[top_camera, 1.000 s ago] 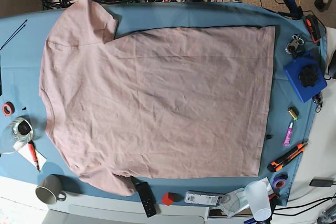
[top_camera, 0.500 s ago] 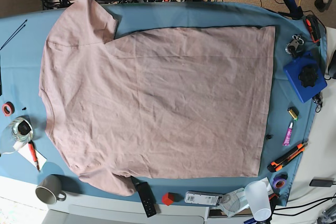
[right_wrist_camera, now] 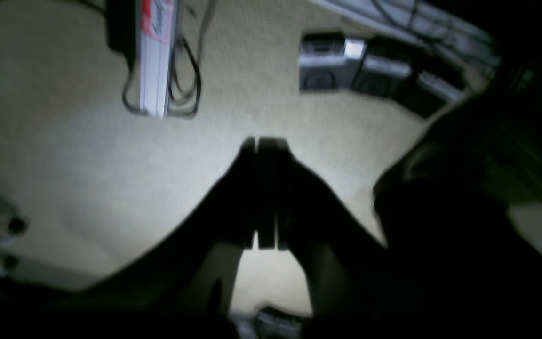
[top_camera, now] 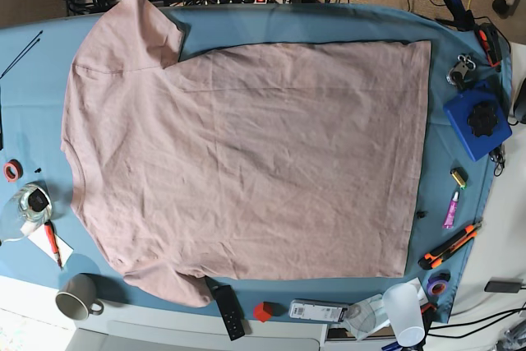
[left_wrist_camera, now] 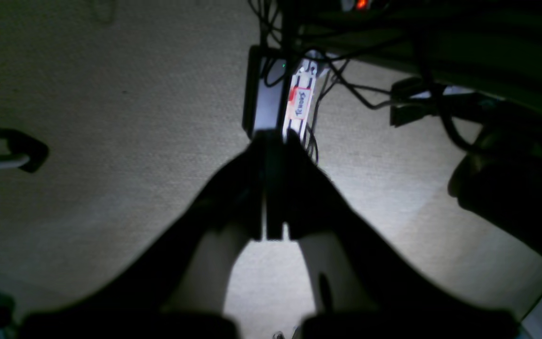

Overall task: Fold the T-shirt properly
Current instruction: 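Move the right gripper toward the shirt's shoulder corner, then grasp the pink shirt's shoulder edge with the right gripper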

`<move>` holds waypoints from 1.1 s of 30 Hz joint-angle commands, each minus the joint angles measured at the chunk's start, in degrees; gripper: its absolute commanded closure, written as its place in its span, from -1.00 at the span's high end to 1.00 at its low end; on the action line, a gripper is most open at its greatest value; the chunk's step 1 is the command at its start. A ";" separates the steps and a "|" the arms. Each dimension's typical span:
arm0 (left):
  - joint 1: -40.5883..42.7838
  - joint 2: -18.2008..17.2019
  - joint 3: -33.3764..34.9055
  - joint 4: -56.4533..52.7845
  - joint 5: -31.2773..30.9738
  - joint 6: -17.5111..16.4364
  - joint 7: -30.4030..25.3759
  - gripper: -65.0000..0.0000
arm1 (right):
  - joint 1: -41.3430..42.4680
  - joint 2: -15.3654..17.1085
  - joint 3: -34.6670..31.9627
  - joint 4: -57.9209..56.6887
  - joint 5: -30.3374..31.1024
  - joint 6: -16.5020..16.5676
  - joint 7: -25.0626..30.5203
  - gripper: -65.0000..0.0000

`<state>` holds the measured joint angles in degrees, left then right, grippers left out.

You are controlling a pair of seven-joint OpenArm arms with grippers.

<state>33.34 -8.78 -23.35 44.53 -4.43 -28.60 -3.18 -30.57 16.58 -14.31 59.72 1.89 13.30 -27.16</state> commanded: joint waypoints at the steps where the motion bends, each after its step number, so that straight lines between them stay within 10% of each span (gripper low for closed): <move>1: 2.36 -0.50 -0.04 2.36 -1.31 -1.75 -0.66 -1.00 | -2.14 1.55 0.17 3.06 0.24 -0.87 -0.50 -1.00; 12: 20.76 -0.48 -0.09 32.17 -4.85 -5.97 -0.31 -1.00 | -22.38 5.29 10.56 37.92 0.24 -6.29 -7.37 -1.00; 21: 34.58 -0.44 -0.09 60.59 -9.42 -5.64 12.33 -1.00 | -33.29 5.14 27.32 59.91 6.25 -6.27 -12.66 -1.00; 33: 37.09 -0.44 -0.09 82.07 -9.31 5.68 22.88 -1.00 | -31.30 5.16 39.23 68.83 -0.48 -6.67 -15.93 -1.00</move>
<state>69.34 -9.08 -23.24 125.78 -13.17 -22.74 20.60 -61.19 21.26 24.43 127.63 1.74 7.05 -43.51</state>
